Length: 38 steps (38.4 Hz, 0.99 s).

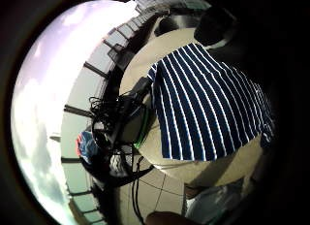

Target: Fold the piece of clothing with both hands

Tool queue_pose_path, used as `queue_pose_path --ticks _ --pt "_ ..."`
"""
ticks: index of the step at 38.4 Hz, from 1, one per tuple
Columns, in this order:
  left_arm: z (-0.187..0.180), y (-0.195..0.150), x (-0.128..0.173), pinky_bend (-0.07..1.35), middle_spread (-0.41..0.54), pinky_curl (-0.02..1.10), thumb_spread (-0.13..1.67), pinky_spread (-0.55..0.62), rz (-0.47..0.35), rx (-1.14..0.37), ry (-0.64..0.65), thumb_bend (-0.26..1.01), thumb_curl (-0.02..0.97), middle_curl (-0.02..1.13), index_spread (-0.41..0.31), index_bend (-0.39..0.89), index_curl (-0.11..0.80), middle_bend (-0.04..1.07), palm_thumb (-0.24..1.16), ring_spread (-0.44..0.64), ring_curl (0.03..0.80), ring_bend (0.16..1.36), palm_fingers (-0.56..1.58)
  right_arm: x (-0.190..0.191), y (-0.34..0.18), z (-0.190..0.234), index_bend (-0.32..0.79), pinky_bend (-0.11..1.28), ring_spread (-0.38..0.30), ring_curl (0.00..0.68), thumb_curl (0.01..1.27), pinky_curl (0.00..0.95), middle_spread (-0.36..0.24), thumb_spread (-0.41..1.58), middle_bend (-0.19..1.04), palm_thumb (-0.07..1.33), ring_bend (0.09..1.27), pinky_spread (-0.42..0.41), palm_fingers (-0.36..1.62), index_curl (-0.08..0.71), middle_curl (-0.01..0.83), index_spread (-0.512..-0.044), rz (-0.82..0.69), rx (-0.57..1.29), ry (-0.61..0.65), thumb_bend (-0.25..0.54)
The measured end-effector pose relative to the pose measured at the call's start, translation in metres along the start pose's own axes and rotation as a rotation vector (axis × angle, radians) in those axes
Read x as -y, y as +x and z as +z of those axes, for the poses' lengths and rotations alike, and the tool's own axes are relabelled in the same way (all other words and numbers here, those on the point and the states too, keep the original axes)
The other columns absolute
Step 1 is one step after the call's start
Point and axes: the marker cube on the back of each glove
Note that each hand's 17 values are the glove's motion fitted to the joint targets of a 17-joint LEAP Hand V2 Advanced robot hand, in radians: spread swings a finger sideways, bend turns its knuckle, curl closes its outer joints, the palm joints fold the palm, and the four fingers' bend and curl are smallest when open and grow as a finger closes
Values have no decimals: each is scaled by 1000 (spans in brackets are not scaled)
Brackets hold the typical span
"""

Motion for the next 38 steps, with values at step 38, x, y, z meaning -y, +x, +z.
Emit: queue_pose_path --ticks 38 --pt "145 -47 -63 534 106 335 1094 319 -68 -53 -228 -10 242 294 -11 112 172 183 296 216 288 651 261 -50 35 101 63 416 142 185 186 303 -17 1070 189 304 259 247 153 239 277 -355 59 -1 -394 22"
